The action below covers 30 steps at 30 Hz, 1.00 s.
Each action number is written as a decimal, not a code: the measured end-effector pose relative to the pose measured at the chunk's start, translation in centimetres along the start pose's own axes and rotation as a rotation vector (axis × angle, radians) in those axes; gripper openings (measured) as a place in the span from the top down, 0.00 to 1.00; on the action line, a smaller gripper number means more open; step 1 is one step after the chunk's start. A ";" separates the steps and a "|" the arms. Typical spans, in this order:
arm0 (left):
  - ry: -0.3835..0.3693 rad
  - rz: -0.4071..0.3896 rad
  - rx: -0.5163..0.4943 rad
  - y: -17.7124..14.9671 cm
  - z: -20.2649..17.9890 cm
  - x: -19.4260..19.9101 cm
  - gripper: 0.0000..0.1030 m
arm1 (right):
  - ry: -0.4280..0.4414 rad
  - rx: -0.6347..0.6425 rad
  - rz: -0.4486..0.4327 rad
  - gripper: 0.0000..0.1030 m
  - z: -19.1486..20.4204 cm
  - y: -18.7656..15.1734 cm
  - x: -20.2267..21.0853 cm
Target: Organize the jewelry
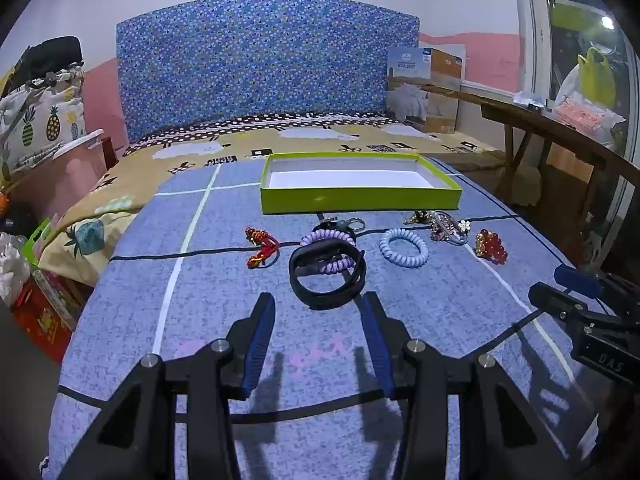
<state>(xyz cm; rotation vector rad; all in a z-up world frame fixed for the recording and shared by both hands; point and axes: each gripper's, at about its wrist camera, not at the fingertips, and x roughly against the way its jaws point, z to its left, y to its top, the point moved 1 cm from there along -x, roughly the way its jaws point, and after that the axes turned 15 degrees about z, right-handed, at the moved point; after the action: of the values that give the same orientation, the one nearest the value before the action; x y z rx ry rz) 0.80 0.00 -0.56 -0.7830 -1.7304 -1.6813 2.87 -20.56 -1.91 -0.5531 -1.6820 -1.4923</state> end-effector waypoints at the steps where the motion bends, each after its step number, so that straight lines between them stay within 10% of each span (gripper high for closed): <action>1: 0.001 -0.001 -0.001 0.0 0.0 0.0 0.55 | -0.004 0.006 0.011 0.43 0.1 0.0 -0.1; 30: -0.007 0.040 -0.001 -0.5 -0.3 -0.5 0.55 | 0.003 0.001 -0.004 0.43 0.0 0.0 0.2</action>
<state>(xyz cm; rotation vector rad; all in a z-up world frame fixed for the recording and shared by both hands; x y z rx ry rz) 0.78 -0.29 -1.25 -0.8197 -1.7077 -1.6549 2.74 -20.57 -1.78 -0.5474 -1.6827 -1.4948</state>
